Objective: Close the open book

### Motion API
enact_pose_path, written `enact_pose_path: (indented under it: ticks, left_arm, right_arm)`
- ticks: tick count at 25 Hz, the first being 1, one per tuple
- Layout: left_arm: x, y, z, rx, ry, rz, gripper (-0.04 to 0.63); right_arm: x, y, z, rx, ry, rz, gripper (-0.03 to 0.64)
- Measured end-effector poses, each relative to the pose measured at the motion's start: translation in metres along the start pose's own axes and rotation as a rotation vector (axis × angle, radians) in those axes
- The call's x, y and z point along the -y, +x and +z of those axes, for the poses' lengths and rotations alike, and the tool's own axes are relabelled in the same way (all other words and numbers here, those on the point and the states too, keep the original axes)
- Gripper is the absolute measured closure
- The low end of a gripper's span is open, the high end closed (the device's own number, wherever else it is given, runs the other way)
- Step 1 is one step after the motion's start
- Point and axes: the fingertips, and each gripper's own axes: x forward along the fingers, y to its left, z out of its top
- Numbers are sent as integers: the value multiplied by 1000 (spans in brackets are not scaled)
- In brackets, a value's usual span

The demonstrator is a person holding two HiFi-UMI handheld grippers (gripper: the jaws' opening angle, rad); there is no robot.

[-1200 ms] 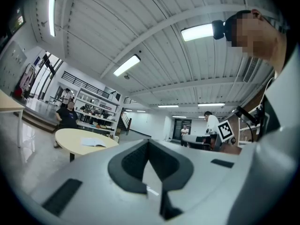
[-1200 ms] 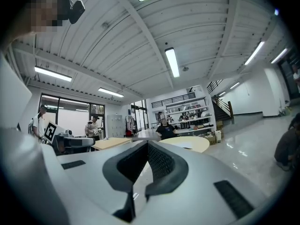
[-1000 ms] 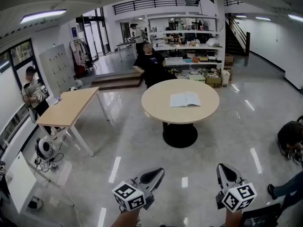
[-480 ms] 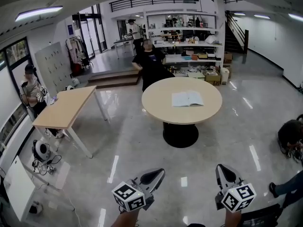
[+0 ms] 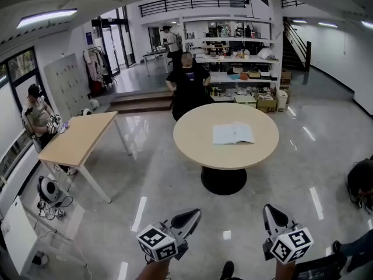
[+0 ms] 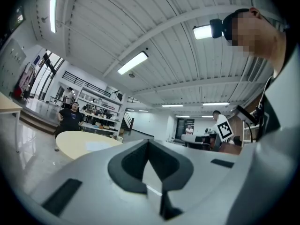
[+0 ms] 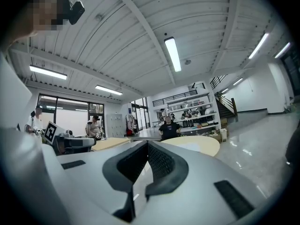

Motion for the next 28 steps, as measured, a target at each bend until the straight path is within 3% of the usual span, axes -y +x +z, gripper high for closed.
enact_pose_path:
  ticks: [15,28]
  left_arm:
    - [-124,156,24,4,-1,94,604]
    - [-294,248,46,-10,-16,51,604]
  right_arm:
    - [121,176,26,-22,-10,108,618]
    - [166,369,38,-38,15,45,618]
